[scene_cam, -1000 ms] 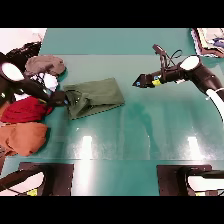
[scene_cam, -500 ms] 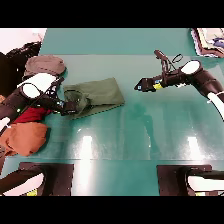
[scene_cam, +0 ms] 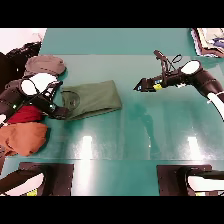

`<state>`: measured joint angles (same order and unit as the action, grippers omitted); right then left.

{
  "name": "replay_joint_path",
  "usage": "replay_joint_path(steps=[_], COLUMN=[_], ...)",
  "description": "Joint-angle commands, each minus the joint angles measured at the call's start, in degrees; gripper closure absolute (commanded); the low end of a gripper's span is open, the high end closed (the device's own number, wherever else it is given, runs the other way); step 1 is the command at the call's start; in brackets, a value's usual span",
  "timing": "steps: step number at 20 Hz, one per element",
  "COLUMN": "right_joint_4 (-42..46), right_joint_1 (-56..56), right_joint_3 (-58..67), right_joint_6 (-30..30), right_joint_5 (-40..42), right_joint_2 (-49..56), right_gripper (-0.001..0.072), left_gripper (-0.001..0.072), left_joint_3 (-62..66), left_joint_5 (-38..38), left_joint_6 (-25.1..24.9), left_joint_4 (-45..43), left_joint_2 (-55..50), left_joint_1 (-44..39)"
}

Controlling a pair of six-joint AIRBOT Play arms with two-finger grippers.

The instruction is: Fold the shirts.

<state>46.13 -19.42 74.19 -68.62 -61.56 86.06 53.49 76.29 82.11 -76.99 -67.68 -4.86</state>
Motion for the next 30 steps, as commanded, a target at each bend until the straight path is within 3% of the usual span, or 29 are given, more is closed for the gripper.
replay_joint_path(steps=[1, 2, 3, 5, 8, 12, 14, 21, 24, 25, 27, 28, 29, 30], right_joint_4=[0.0, 0.0, 0.0, 0.0, -0.7, -12.2, -14.0, -13.0, -13.0, -13.1, -13.2, -13.2, -13.2, -13.2], right_joint_1=[0.0, 0.0, 0.0, 0.0, -0.2, -0.3, -1.8, -9.6, -11.6, -12.1, -12.8, -12.7, -12.7, -12.5], right_joint_3=[0.0, 0.0, 0.0, 0.4, 6.5, 16.5, 21.5, 37.5, 39.4, 39.4, 39.4, 39.5, 39.4, 39.4], right_joint_6=[-0.2, -0.6, -1.2, -2.1, -3.0, -3.3, -5.4, -12.8, -13.5, -13.4, -13.3, -12.3, -11.9, -11.8], right_joint_5=[0.0, -0.2, -0.2, -0.8, -8.5, -12.7, -13.7, -18.2, -18.0, -17.2, -15.9, -15.6, -15.5, -15.5], right_joint_2=[0.0, 0.0, 0.0, 0.6, 7.1, 20.2, 26.2, 41.0, 42.5, 42.5, 42.5, 42.5, 42.1, 41.4], right_gripper=[0.0199, 0.0192, 0.0088, 0.0075, 0.0075, 0.0079, 0.008, 0.0081, 0.009, 0.0169, 0.0406, 0.0635, 0.0694, 0.0694], left_gripper=[0.0102, 0.0109, 0.0222, 0.0231, 0.0232, 0.0235, 0.0668, 0.0671, 0.0671, 0.0671, 0.0671, 0.0671, 0.0672, 0.0682], left_joint_3=[-1.0, -0.4, 1.3, 7.1, 16.1, 20.2, 20.0, 20.0, 20.0, 20.0, 20.0, 20.0, 20.0, 20.0], left_joint_5=[0.9, 0.0, 0.0, 0.9, 1.1, 0.7, 1.2, -0.2, -0.3, -0.3, -0.3, -0.3, -0.3, -0.3], left_joint_6=[2.0, 2.0, 1.9, 1.9, 1.8, 1.4, -1.8, -2.6, -2.6, -2.6, -2.6, -2.6, -2.6, -2.6], left_joint_4=[-3.3, -3.5, -3.5, -1.7, 5.5, 8.8, 9.2, 10.1, 10.2, 10.2, 10.4, 10.6, 11.3, 12.0], left_joint_2=[0.0, 0.0, 0.0, 0.0, 0.0, 0.0, 0.0, 0.0, 0.0, 0.0, 0.0, 0.0, 0.0, 0.0], left_joint_1=[0.0, 0.0, 0.0, 0.0, 0.0, -0.2, -0.2, -0.2, -0.2, -0.2, -0.2, -0.2, -0.2, -0.2])
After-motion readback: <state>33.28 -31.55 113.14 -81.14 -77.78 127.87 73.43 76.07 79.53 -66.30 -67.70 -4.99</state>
